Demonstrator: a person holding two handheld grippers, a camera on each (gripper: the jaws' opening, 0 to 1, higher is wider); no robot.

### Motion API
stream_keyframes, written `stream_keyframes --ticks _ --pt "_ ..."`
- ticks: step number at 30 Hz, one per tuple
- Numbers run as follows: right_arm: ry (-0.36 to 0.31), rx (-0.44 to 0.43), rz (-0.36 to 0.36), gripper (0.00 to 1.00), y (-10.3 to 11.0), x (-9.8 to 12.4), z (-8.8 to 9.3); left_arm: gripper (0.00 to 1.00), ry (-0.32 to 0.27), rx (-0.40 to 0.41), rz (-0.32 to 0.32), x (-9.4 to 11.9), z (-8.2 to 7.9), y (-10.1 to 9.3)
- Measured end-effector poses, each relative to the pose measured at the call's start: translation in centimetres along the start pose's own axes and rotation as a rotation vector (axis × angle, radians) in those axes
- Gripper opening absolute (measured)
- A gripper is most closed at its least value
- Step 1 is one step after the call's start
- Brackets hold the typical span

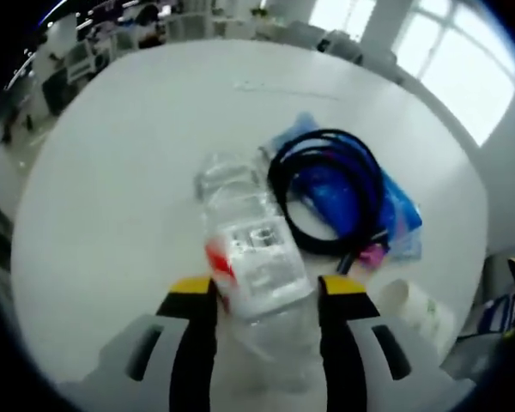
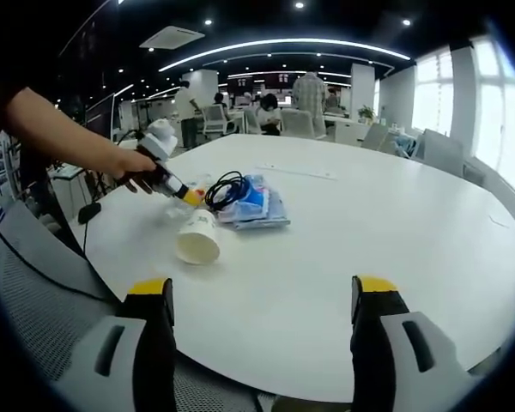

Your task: Arrange the tabletop items into an orderly group along one side of the table until the central work area is clear of visible clutter.

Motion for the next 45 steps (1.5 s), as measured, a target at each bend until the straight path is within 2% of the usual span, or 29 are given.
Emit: stream_keyframes --ticks 10,15,20,28,38,45 --pt "0.003 0.001 -0.003 0.83 0.1 0.0 0.0 0.38 0.075 -0.123 0.027 1.4 1.5 1.2" --pt "0.004 0.004 -0.006 0.83 0.1 0.0 0.1 0.37 0.084 -0.156 0.027 2.2 2.5 1.6" --pt "0.007 0.008 -0.010 0.83 0.2 0.0 0.1 0.37 0.082 -0.155 0.033 3.1 3.8 1.8" --pt "0.006 0.012 -0.020 0.84 0.4 0.0 0.1 0.37 0.084 -0.190 0.046 4.3 5.7 1.5" --pt "0.004 0.013 -0.037 0.86 0.6 -0.1 0.1 0.37 0.092 -0.249 0.082 5.1 7.3 0.7" --pt "-0.001 0.010 -0.036 0.86 0.6 0.0 0.0 0.37 0.108 -0.348 0.131 5.7 8.4 0.0"
Point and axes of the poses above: the point that each gripper's makers call its tool centre point, and the gripper's own axes: x roughly backward along the fingers, y roughly to its left, z roughly out of its underside, the point moved 7 cm from there along x, roughly backward along the fingers, and after that the axes turned 3 degrees about -x, right-handed, at the moved point
